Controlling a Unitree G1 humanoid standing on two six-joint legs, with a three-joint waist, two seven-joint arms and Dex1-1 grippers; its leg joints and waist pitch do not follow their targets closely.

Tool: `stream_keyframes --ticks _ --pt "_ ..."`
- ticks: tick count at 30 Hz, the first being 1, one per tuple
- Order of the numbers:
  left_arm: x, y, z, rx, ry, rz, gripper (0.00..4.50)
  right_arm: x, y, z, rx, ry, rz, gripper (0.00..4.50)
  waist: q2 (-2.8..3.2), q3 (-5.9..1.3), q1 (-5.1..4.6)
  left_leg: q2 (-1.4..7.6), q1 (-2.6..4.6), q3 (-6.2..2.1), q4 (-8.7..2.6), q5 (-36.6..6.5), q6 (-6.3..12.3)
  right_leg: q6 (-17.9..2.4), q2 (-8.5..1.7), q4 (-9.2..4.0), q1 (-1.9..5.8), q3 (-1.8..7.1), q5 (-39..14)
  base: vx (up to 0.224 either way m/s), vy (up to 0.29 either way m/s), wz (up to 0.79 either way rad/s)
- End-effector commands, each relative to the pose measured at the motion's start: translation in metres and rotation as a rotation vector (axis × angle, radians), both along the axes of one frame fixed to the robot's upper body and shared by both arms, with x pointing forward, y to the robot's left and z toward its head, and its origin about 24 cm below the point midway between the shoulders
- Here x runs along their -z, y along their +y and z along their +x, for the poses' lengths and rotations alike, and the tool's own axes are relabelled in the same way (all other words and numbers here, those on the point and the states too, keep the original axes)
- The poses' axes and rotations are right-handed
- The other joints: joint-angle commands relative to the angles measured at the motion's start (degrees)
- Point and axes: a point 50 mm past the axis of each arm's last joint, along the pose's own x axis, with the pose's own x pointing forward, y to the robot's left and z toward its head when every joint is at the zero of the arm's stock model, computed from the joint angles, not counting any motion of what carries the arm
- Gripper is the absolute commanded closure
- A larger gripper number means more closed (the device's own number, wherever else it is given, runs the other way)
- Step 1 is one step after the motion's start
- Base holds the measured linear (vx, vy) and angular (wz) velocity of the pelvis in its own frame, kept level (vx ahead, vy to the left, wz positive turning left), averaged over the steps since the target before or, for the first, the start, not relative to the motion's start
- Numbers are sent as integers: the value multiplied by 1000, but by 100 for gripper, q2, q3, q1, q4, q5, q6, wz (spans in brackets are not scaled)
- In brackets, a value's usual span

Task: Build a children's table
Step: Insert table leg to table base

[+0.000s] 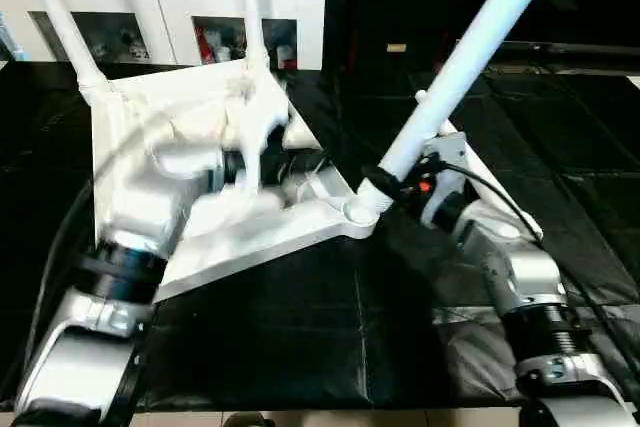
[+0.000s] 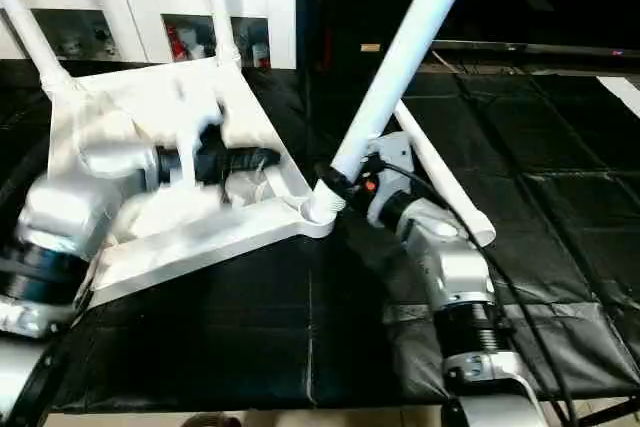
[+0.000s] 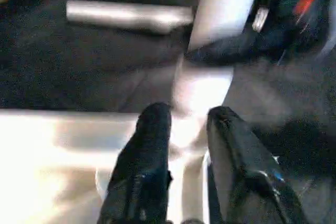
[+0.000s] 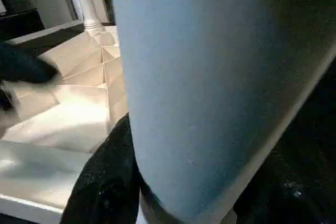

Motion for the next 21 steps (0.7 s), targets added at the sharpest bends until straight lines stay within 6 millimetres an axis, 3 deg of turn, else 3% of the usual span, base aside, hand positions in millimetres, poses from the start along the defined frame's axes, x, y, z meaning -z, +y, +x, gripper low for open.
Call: stream_keyframes --ticks 1,5,6,12,15,21 --pt "15 -1 -3 -5 17 79 294 -4 -2 -1 -8 -12 -2 259 61 -435 -40 276 120 -101 -392 -967 0 -843 -484 -375 351 393 -942 0 0 0" --pt "30 -6 -9 32 81 90 284 -2 -1 -2 -15 -6 -9 259 57 -442 -35 272 116 -93 -379 -898 24 -954 -484 -360 351 394 -787 0 0 0" --pt "32 -6 -10 30 95 98 284 -2 -1 -2 -16 -4 -10 259 81 -442 -38 273 127 -92 -380 -943 15 -965 -479 -364 344 392 -793 0 0 0" --pt "49 -4 -8 -46 102 168 284 0 2 -4 -29 6 -17 259 74 -431 -35 266 127 -98 -380 -1091 -2 -903 -483 -399 350 388 -1024 0 0 0" --pt "54 -1 -7 -63 95 199 284 1 4 -6 -41 8 -29 259 73 -434 -32 262 126 -102 -381 -1077 15 -826 -487 -417 349 387 -1094 0 0 0" --pt "55 -3 -8 -66 122 164 284 4 5 -8 -49 17 -37 259 72 -436 -31 272 120 -102 -380 -1066 17 -900 -492 -401 352 387 -1006 0 0 0"
